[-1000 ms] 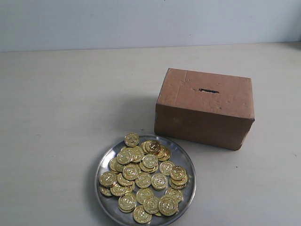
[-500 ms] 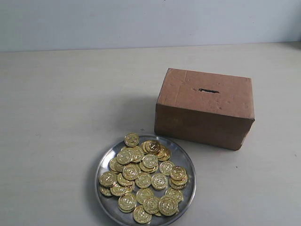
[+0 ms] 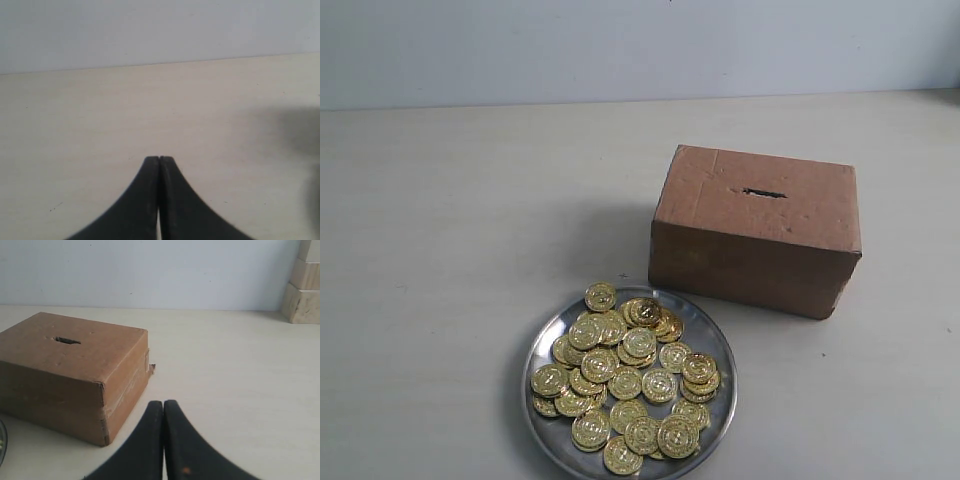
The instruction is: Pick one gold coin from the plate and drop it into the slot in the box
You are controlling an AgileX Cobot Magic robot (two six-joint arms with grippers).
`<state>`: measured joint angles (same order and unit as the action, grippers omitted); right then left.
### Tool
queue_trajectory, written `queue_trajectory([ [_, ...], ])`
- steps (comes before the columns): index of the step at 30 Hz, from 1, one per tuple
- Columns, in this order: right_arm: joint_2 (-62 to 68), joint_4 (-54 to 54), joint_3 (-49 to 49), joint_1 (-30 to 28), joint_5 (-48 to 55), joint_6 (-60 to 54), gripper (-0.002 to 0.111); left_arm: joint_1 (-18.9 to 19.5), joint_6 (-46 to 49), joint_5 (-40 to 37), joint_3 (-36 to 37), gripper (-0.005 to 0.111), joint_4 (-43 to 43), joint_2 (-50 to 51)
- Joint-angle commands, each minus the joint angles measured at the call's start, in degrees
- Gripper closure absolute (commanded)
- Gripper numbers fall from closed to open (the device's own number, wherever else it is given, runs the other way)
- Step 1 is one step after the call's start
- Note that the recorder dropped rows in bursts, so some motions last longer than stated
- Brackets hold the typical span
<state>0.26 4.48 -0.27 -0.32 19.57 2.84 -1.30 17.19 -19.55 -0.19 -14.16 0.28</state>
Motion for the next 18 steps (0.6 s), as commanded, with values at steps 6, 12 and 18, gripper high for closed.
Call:
queue_trajectory([
  [6,-0.3,-0.1,0.3,0.9,-0.7,0.2,0.108,0.2,-0.6,0.4,0.2,0.107,0.1,-0.3],
  [12,-0.3,-0.1,0.3,3.5,-0.8,0.2,0.108,1.5,-0.6,0.4,0.2,0.107,0.1,-0.3],
  [18,-0.3,-0.1,0.3,3.5,-0.8,0.2,0.108,2.6,-0.6,0.4,0.2,0.107,0.1,-0.3],
])
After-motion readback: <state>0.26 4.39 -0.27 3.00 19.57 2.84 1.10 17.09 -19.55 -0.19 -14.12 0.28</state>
